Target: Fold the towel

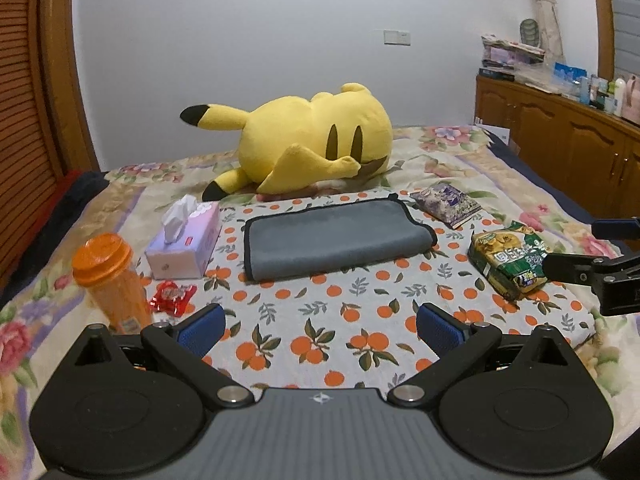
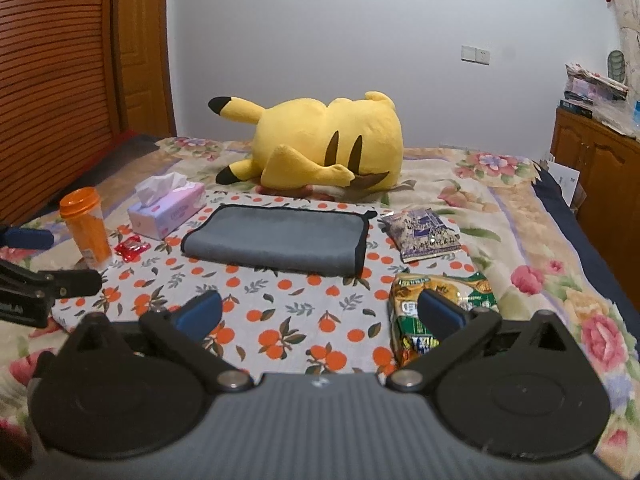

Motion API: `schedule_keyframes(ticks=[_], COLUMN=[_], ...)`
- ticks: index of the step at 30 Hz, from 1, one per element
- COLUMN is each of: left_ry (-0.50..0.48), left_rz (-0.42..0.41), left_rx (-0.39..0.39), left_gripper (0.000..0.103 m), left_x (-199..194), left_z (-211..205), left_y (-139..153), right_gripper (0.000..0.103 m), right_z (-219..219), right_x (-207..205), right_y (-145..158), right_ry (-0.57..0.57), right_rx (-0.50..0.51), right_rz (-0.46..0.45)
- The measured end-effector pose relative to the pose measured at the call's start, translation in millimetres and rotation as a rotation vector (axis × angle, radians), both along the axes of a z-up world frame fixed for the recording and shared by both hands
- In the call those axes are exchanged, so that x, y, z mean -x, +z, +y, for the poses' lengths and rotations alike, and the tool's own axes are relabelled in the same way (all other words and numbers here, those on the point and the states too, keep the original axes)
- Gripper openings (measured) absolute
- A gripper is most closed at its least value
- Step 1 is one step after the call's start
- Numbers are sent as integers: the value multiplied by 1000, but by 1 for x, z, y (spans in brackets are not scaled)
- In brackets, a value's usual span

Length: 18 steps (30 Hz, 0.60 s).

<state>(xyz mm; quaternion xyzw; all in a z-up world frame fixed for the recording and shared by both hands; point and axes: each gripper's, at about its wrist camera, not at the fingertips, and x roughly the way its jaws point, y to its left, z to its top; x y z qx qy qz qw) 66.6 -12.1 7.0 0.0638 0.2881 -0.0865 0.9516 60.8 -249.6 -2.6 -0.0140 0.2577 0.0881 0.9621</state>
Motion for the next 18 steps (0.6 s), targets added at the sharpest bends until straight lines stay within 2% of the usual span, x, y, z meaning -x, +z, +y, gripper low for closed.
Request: schedule_keyframes(ticks=[18], left_ry=[26], left_rz=[31], left_rx=[-5], left_gripper=[103], left_x=[30], left_z=[6], left_y=[-28], right_gripper=[103], right_z=[9], right_x=[22], right_y=[-16], right_ry=[-1], right_rx=[-8], right_rz=[25])
